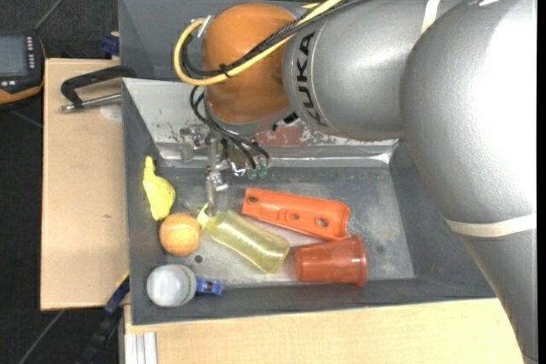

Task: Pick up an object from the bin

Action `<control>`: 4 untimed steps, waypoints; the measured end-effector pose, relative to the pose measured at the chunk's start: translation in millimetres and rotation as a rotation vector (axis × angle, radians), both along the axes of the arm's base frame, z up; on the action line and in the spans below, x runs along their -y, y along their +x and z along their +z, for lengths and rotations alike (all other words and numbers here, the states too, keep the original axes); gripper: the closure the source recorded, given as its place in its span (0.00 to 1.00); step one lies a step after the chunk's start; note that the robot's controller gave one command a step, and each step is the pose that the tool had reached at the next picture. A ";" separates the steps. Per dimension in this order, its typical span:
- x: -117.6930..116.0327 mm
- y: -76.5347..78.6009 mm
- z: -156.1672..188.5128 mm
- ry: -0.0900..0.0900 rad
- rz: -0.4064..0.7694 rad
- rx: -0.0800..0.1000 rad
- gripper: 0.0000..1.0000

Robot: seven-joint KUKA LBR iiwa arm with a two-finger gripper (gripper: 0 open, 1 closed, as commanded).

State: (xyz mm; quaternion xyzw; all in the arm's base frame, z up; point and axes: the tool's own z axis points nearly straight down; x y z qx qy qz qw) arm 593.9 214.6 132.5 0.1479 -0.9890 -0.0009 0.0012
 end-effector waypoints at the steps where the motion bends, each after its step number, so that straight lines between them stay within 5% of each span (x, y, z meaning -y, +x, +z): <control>1: 35.4 -3.3 -3.7 0.002 -0.216 0.000 0.00; 4: 120.2 -14.5 -54.4 0.002 -0.166 0.003 0.00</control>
Offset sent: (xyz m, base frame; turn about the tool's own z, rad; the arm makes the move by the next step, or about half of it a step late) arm -0.0132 -0.0743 -0.0372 0.0765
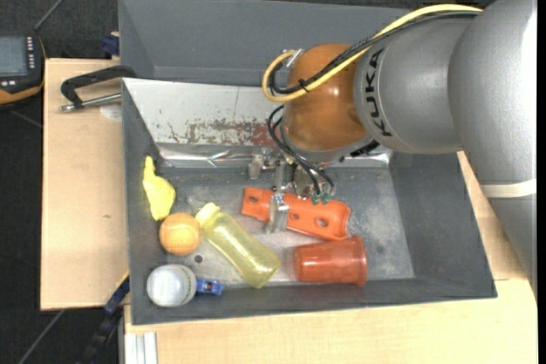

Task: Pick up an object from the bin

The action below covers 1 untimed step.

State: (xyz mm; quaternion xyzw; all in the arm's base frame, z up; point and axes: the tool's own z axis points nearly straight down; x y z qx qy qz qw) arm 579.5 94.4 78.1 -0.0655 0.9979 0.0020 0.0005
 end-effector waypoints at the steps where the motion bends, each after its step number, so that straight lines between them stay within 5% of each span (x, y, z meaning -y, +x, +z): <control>1: 41.4 -18.1 -7.4 0.002 -0.044 -0.003 1.00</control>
Offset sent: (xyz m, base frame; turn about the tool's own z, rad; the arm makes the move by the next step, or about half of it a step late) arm 0.0000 0.0000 0.0000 0.0000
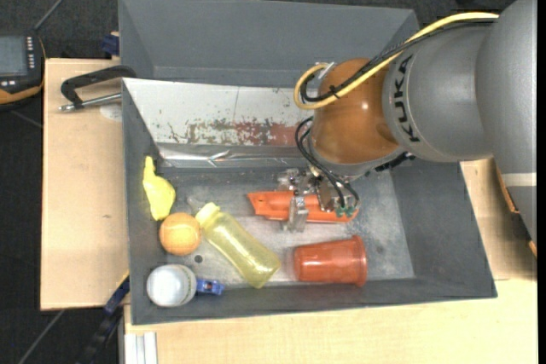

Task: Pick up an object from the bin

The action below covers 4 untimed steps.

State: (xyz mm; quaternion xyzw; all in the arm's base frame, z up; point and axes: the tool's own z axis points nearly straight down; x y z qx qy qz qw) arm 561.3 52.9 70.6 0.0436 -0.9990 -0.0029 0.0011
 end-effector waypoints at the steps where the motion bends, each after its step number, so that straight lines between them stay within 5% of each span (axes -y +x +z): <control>1: 0.0 0.0 0.0 0.000 0.000 0.000 1.00; 4: 12.7 -5.9 48.9 0.002 0.022 0.004 1.00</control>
Offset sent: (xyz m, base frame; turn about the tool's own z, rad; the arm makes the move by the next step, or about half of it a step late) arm -0.0111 -0.0101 0.0242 -0.0065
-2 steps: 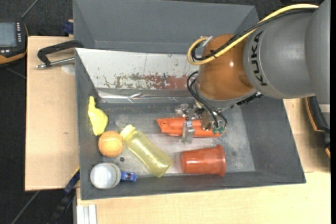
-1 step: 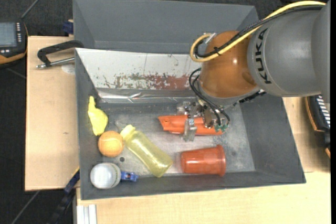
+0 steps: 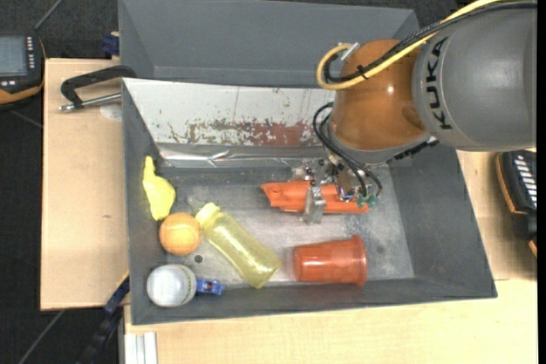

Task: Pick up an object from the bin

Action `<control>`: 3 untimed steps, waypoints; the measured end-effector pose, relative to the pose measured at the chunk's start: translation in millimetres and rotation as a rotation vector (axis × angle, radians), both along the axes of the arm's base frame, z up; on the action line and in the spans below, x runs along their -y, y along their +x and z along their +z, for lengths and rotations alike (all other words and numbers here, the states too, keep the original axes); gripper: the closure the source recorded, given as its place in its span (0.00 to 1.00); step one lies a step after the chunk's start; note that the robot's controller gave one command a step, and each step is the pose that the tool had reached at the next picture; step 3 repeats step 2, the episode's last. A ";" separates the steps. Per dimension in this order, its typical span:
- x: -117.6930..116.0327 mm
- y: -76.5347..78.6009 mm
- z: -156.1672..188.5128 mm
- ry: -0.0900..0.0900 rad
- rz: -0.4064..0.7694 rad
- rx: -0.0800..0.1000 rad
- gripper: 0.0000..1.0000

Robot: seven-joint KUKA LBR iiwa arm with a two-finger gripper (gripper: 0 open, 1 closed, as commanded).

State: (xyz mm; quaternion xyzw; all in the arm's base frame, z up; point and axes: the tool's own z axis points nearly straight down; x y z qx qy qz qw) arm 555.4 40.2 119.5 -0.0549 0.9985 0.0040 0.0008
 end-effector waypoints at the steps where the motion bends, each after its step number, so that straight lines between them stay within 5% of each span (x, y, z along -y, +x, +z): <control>1: 3.7 -1.7 8.0 0.000 0.009 0.004 1.00; 3: 11.2 -7.8 22.0 0.001 0.025 0.004 1.00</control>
Offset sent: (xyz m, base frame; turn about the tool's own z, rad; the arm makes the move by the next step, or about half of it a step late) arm -0.0109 -0.0157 0.0294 -0.0317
